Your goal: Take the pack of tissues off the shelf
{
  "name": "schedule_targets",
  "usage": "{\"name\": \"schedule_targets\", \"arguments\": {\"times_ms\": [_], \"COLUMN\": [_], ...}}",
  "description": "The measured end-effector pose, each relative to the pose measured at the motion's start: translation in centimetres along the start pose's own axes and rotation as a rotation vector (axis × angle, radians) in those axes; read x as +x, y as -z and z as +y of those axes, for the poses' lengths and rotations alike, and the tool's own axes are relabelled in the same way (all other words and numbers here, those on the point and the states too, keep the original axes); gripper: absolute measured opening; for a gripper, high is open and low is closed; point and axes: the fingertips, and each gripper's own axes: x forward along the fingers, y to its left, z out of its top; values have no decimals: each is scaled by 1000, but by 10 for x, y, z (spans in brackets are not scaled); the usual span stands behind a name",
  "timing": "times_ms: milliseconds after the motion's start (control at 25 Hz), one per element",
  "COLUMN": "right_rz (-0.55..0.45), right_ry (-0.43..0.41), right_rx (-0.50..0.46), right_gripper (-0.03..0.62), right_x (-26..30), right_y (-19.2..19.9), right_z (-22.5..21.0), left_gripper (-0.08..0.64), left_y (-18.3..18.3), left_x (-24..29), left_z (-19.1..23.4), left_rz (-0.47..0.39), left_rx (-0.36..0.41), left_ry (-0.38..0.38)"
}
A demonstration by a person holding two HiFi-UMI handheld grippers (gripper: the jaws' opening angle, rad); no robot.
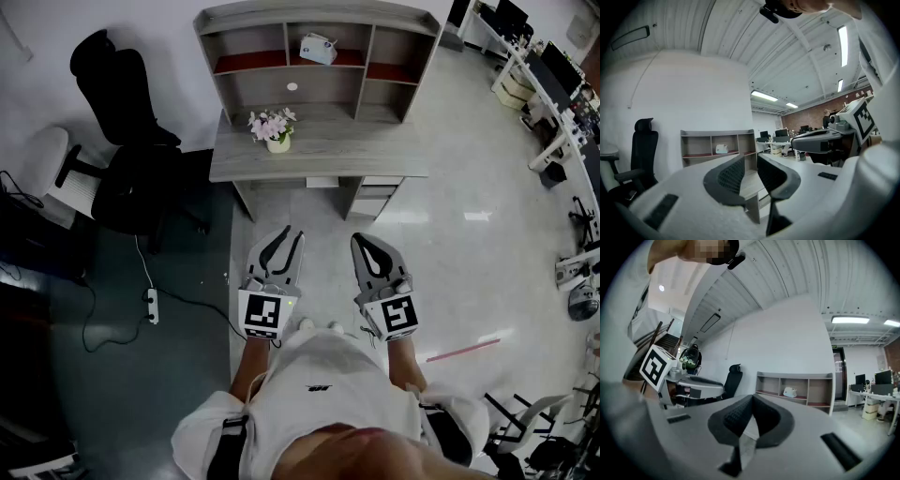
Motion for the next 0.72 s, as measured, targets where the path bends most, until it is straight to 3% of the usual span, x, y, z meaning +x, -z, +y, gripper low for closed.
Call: {"name": "schedule_targets", "arguments": {"times_ms": [720], "right_rz": [37], "right_ry": [69], "right_rx": [24], "right_gripper": [26], "right_x": [27], "right_y": [14], "right_z": [17], "left_gripper": [91], "left_y": [13], "left_x": [-2], "left_z": [37], "left_rz": [-4], "left_rx": [-10], "left_ry": [36]}}
